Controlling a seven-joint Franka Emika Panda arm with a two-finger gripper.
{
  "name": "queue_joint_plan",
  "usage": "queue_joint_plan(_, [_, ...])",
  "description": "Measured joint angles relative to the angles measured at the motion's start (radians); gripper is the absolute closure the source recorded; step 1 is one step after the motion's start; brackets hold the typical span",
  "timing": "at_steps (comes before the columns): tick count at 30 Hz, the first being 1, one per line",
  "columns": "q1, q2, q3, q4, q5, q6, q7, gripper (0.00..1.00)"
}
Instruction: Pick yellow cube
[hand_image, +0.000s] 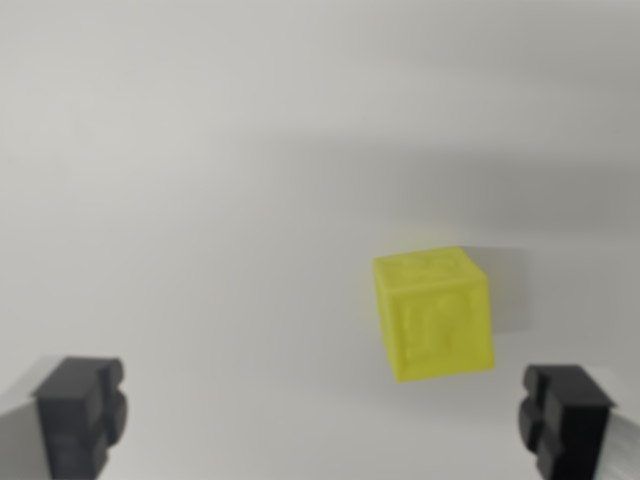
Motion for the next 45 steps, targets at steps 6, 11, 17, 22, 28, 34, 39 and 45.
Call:
queue_joint_plan(6, [-0.016,0.02,0.0,-0.017,0.005,0.035,-0.043,0.0])
queue_joint_plan(11, [-0.03,0.039,0.0,-0.03,0.01,0.064,-0.079,0.0])
queue_joint_plan(17, [-0.047,0.063,0.0,-0.043,0.015,0.098,-0.123,0.0])
queue_joint_plan(22, [-0.06,0.084,0.0,-0.053,0.02,0.126,-0.16,0.0])
queue_joint_plan(28, [-0.077,0.111,0.0,-0.061,0.026,0.159,-0.204,0.0])
queue_joint_plan(34, [-0.094,0.14,0.001,-0.068,0.032,0.191,-0.249,0.0])
queue_joint_plan(39, [-0.107,0.166,0.001,-0.071,0.037,0.217,-0.287,0.0])
queue_joint_plan(45, [-0.124,0.198,0.001,-0.073,0.045,0.248,-0.333,0.0])
